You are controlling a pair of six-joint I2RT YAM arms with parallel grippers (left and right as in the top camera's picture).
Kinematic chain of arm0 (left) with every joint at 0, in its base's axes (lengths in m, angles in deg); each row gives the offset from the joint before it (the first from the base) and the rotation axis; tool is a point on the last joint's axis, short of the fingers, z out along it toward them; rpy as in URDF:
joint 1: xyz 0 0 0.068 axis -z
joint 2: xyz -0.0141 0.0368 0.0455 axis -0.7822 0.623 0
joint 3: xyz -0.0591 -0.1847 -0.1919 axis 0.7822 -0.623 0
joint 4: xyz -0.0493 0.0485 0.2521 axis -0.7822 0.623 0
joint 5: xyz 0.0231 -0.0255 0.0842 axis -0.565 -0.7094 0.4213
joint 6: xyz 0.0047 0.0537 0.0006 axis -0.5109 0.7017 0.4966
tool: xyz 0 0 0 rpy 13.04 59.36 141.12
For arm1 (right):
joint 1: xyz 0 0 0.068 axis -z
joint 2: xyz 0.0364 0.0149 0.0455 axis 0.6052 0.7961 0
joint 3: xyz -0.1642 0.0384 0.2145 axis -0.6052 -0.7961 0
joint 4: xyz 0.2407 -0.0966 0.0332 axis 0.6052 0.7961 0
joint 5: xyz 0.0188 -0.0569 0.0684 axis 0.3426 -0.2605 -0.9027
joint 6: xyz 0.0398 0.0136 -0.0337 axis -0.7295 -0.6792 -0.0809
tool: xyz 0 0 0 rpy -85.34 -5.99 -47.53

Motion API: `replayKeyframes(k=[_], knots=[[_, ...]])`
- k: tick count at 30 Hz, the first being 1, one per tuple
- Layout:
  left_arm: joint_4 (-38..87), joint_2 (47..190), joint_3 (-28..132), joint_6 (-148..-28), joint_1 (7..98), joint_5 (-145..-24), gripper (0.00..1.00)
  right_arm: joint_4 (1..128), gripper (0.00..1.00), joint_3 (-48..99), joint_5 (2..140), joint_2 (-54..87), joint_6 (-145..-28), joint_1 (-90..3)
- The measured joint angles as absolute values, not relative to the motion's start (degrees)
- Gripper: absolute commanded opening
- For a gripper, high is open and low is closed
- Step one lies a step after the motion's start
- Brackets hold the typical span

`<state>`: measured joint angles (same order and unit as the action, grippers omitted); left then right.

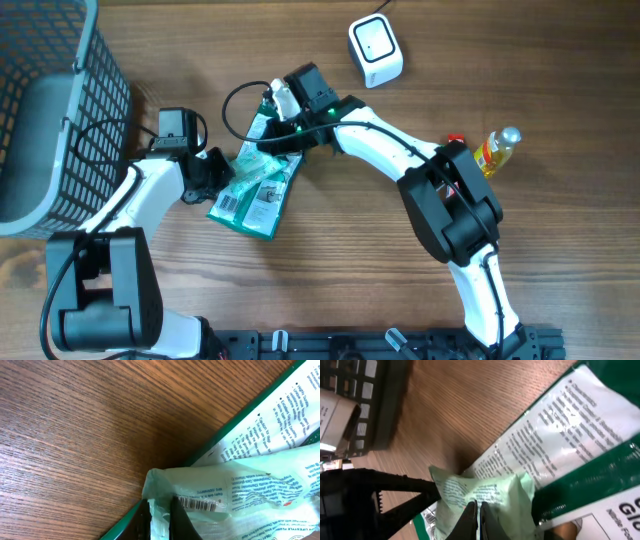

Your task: Scan the item barcode

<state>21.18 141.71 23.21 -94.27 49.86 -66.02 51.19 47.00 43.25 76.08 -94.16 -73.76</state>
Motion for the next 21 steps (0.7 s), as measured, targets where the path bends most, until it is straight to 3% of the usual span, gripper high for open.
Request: replayKeyframes(k=[21], knots=[[20.7, 141.7, 23.3, -94.2, 49.9, -64.2, 0.06, 48.3, 0.08, 45.6, 50.7, 77.3, -94.2, -76.3]])
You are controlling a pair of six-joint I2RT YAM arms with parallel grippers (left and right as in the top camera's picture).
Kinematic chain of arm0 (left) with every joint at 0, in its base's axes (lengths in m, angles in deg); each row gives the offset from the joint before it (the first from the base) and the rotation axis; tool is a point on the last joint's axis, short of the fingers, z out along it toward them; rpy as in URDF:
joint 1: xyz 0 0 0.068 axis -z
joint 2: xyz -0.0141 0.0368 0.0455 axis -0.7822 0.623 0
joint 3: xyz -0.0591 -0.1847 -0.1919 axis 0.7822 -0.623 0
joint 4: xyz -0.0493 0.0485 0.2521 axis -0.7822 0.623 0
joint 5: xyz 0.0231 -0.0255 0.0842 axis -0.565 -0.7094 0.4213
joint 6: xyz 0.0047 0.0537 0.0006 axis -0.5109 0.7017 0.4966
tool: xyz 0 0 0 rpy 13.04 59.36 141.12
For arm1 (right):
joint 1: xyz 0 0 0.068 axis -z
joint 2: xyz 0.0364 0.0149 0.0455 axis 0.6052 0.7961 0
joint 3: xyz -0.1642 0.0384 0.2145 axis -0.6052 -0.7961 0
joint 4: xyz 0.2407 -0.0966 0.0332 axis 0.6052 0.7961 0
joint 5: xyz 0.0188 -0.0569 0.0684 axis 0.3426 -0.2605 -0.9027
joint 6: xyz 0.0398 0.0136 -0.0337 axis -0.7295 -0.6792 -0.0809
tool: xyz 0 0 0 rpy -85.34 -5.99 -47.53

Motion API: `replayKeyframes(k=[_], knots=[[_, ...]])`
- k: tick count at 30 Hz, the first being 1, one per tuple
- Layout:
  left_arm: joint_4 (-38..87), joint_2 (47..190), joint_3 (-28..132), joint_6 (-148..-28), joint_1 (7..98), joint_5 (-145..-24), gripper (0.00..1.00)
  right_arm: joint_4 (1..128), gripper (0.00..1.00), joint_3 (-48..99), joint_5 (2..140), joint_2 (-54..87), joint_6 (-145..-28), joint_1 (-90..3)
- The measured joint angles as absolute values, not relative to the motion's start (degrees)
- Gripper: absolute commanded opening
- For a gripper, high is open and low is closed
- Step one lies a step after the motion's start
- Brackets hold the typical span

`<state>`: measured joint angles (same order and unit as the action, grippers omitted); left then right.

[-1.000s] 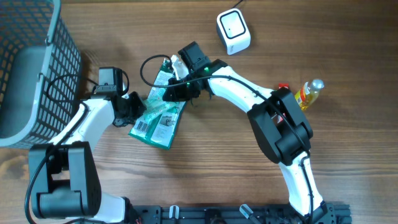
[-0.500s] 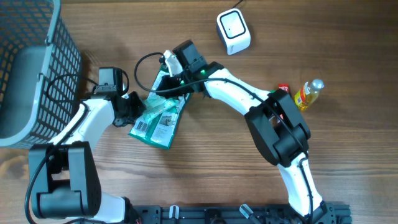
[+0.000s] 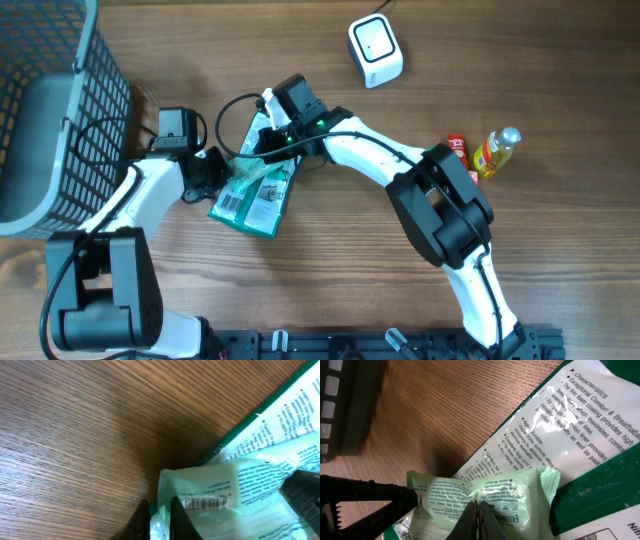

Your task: Scan the item barcode

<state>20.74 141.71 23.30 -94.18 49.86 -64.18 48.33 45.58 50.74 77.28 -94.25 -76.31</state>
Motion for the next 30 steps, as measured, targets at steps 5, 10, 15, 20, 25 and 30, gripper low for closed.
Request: replayKeyframes(k=[5, 10, 15, 20, 25, 30], knots=[[25.9, 139.8, 29.3, -94.0, 49.9, -64.0, 0.09, 48.4, 0.09, 45.9, 49.7, 77.1, -94.7, -76.0], [29.9, 133.9, 33.6, -93.8, 49.9, -70.6, 0.08, 54.8, 0.09, 45.9, 49.5, 72.8, -95.0, -75.7], [33.4, 135.0, 32.7, -93.8, 51.0, -73.7, 0.04, 59.1, 0.08, 45.9, 50.0, 69.0, -94.9, -75.4], [32.1, 139.7, 29.2, -94.3, 53.0, -74.1, 0.04, 59.1, 0.08, 42.7, 53.5, 69.0, -94.9, -75.4], [30.4, 145.0, 28.0, -94.3, 53.7, -74.5, 0.04, 53.2, 0.09, 37.7, 55.4, 69.0, -94.9, -75.4], [29.2, 146.2, 28.0, -94.4, 53.7, -74.5, 0.04, 47.1, 0.09, 33.0, 55.7, 69.0, -94.9, -75.4]])
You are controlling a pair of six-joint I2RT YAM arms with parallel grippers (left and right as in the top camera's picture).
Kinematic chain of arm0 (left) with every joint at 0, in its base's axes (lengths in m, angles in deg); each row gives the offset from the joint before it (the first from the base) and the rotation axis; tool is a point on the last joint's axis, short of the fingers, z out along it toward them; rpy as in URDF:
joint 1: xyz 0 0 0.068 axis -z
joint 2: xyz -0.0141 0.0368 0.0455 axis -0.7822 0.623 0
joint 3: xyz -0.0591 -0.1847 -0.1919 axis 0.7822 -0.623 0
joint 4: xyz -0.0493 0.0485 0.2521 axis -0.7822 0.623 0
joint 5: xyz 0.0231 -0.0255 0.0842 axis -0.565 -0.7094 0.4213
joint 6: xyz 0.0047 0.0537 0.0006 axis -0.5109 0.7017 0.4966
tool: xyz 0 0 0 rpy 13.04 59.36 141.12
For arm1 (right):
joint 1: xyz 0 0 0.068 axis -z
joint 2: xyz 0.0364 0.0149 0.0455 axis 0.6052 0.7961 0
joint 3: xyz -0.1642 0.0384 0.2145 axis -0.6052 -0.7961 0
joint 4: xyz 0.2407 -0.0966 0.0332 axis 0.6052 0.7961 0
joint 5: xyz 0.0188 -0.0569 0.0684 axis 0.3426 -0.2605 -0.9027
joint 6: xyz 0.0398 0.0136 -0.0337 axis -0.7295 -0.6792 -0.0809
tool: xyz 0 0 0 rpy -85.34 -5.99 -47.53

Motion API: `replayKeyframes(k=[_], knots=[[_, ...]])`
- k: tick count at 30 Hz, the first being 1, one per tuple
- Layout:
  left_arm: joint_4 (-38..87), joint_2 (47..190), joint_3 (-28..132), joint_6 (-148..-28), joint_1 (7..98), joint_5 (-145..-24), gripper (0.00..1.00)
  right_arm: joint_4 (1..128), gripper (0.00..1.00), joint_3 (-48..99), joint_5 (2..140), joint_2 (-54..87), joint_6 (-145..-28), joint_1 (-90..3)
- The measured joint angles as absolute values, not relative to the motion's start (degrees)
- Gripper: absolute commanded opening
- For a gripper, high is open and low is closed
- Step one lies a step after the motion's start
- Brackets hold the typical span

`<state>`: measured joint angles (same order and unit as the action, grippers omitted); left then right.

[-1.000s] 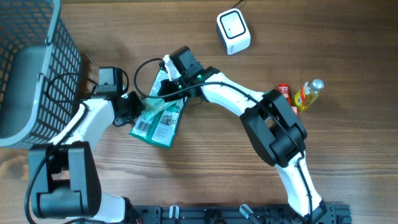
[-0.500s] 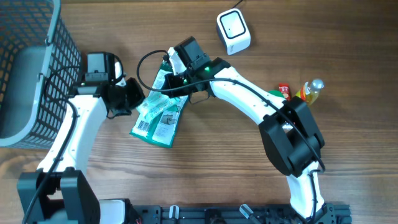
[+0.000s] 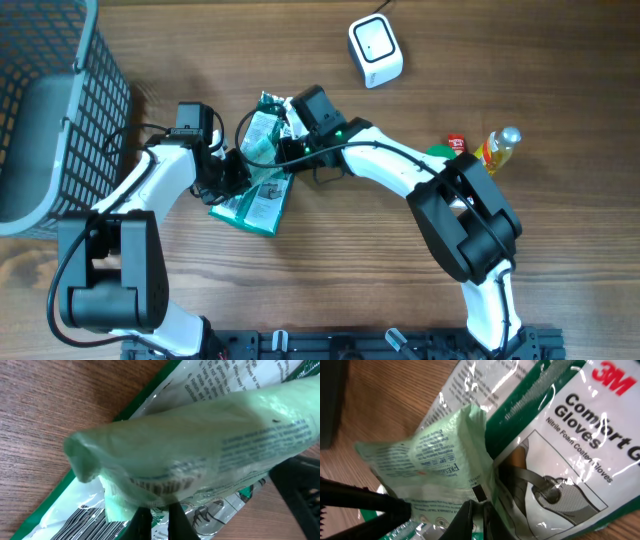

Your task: Scan the item barcode

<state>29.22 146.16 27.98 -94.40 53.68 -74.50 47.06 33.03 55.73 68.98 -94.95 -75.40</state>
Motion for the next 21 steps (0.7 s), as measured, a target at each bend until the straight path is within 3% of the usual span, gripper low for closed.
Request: replayKeyframes(k=[21], knots=[[31.2, 136.6, 32.8, -102.3, 53.9, -65.4, 0.04, 51.2, 0.17, 32.6, 57.6, 68.8, -94.9, -75.6]])
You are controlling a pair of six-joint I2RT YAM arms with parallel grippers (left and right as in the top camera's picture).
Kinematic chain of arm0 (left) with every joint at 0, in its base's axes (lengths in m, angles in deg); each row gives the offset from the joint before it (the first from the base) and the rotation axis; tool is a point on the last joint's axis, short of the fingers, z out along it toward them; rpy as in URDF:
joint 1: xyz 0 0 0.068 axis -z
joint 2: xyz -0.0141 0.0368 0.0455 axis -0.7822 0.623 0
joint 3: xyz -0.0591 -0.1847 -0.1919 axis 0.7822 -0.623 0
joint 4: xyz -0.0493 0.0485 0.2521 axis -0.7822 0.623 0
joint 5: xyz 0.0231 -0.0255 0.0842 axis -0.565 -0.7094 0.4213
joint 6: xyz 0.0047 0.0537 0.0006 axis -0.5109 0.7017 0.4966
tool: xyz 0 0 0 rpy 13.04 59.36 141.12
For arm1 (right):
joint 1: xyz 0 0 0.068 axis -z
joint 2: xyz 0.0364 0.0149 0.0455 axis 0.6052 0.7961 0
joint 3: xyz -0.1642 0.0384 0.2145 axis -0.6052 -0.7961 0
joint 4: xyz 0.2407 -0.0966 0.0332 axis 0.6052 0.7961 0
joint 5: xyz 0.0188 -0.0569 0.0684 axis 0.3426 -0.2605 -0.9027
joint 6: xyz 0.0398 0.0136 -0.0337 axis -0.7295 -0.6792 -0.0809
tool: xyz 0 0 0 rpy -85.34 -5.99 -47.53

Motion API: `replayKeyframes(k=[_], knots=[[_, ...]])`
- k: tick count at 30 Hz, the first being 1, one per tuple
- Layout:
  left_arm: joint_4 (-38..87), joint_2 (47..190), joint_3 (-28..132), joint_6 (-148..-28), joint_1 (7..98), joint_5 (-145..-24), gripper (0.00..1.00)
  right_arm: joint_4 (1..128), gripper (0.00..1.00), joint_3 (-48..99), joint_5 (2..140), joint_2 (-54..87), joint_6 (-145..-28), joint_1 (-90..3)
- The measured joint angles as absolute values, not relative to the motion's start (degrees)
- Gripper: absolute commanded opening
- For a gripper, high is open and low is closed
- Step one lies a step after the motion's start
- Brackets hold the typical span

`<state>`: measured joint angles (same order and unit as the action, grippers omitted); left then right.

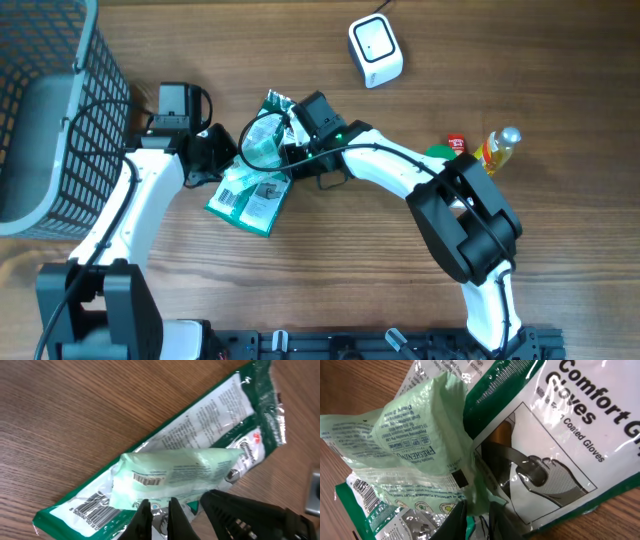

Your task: Scan the item barcode

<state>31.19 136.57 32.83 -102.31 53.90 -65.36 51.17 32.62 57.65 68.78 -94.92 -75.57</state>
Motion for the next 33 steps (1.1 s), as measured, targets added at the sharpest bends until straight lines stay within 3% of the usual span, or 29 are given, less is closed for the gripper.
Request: replayKeyframes(k=[18, 30, 31, 33], knots=[[29.4, 142.9, 32.6, -102.4, 53.9, -64.7, 0.04, 51.4, 0.17, 32.6, 57.8, 68.8, -94.9, -75.6], [20.6, 147.4, 32.3, -102.8, 53.9, -62.6, 0.04, 51.4, 0.17, 32.5, 57.8, 68.8, -94.9, -75.6], [19.9, 148.7, 32.3, -102.8, 53.9, -62.4, 0.04, 51.4, 0.2, 32.5, 57.8, 68.8, -94.9, -75.6], [18.9, 150.0, 32.7, -102.8, 53.9, -62.0, 0.04, 51.4, 0.44, 32.5, 57.8, 68.8, -95.0, -75.6]])
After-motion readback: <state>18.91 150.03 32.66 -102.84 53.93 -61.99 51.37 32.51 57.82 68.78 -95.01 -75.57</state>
